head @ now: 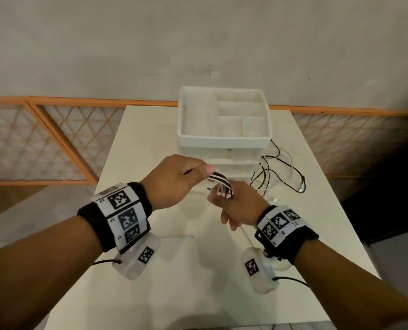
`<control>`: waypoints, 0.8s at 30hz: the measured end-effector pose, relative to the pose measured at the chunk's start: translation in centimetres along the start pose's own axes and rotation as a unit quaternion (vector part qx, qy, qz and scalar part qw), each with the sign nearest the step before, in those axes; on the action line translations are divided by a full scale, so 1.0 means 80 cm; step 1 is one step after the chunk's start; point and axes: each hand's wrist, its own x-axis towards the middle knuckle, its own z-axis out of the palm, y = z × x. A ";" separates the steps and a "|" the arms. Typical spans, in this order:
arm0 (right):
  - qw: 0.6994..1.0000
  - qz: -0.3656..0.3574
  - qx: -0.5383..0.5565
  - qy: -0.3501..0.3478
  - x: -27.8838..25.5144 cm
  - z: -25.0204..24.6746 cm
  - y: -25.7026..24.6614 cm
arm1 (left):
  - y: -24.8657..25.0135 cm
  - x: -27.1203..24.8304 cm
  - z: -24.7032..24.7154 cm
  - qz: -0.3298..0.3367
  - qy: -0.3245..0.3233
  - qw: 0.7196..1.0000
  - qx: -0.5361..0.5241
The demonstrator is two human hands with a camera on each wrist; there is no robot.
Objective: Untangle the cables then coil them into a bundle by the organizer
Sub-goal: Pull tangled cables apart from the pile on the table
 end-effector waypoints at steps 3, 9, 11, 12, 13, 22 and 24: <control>0.996 0.068 -0.020 0.056 0.020 -0.032 0.036 | -0.017 -0.019 -0.014 -0.023 -0.063 0.997 0.022; 0.940 -0.061 -0.103 0.320 0.028 0.002 0.060 | -0.091 -0.047 0.012 -0.185 -0.096 0.969 0.131; 0.951 -0.031 -0.092 0.292 0.024 0.040 0.075 | -0.104 -0.055 0.019 -0.220 -0.043 0.968 0.114; 0.953 -0.040 -0.091 0.287 0.021 0.058 0.082 | -0.109 -0.058 0.021 -0.230 -0.026 0.968 0.101; 0.954 -0.056 -0.101 0.275 0.018 0.075 0.086 | -0.113 -0.060 0.022 -0.234 -0.014 0.968 0.091; 0.945 -0.033 -0.325 0.017 0.049 0.172 0.072 | -0.108 -0.054 0.030 -0.264 0.038 0.964 -0.018; 0.935 -0.013 -0.354 0.017 0.052 0.177 0.072 | -0.108 -0.052 0.031 -0.282 0.044 0.957 -0.059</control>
